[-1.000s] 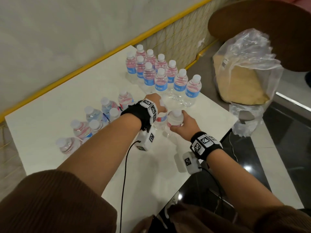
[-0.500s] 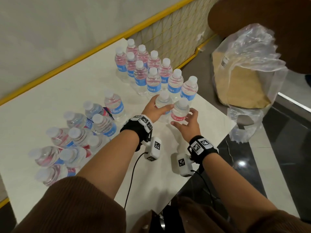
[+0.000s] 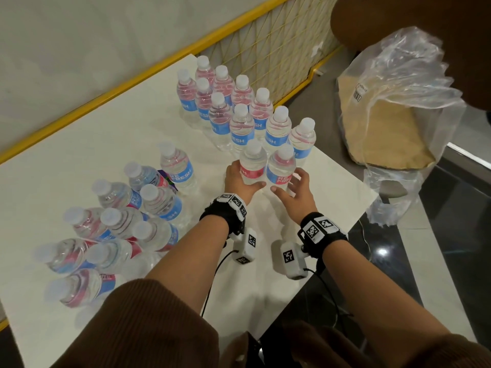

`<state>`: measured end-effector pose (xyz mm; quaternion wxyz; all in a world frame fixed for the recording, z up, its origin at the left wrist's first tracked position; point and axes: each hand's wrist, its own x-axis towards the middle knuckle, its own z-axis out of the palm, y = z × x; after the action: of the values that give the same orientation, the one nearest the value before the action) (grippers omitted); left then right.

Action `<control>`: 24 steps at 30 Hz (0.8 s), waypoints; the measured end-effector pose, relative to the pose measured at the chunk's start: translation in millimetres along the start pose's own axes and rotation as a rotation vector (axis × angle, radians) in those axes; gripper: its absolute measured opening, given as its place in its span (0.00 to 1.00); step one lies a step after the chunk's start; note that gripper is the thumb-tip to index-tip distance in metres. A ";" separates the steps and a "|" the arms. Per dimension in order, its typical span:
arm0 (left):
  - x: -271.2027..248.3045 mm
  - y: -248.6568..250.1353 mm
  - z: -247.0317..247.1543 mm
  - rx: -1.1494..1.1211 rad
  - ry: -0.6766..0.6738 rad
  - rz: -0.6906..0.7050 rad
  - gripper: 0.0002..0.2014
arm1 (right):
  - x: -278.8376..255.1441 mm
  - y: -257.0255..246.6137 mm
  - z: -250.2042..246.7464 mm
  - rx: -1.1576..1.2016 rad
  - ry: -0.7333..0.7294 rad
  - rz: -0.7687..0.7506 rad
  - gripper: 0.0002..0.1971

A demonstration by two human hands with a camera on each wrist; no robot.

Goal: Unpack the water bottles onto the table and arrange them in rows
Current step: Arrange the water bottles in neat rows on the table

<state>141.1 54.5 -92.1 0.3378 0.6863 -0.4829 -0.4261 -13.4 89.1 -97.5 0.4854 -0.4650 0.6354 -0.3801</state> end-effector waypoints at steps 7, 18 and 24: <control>2.5 -12.9 -2.6 0.015 -0.024 -0.001 0.36 | 3.8 6.4 9.4 -0.068 0.085 -0.012 0.40; 11.0 -16.1 -6.8 0.098 -0.107 0.005 0.35 | 0.3 6.2 4.4 -0.108 -0.025 -0.005 0.34; 7.7 -7.8 -2.4 0.316 -0.018 0.042 0.46 | 3.5 1.5 13.2 -0.075 0.088 -0.025 0.38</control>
<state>147.6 49.7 -100.0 0.2300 0.7169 -0.5613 -0.3437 -1.2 85.7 -102.9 0.4343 -0.4738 0.6640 -0.3821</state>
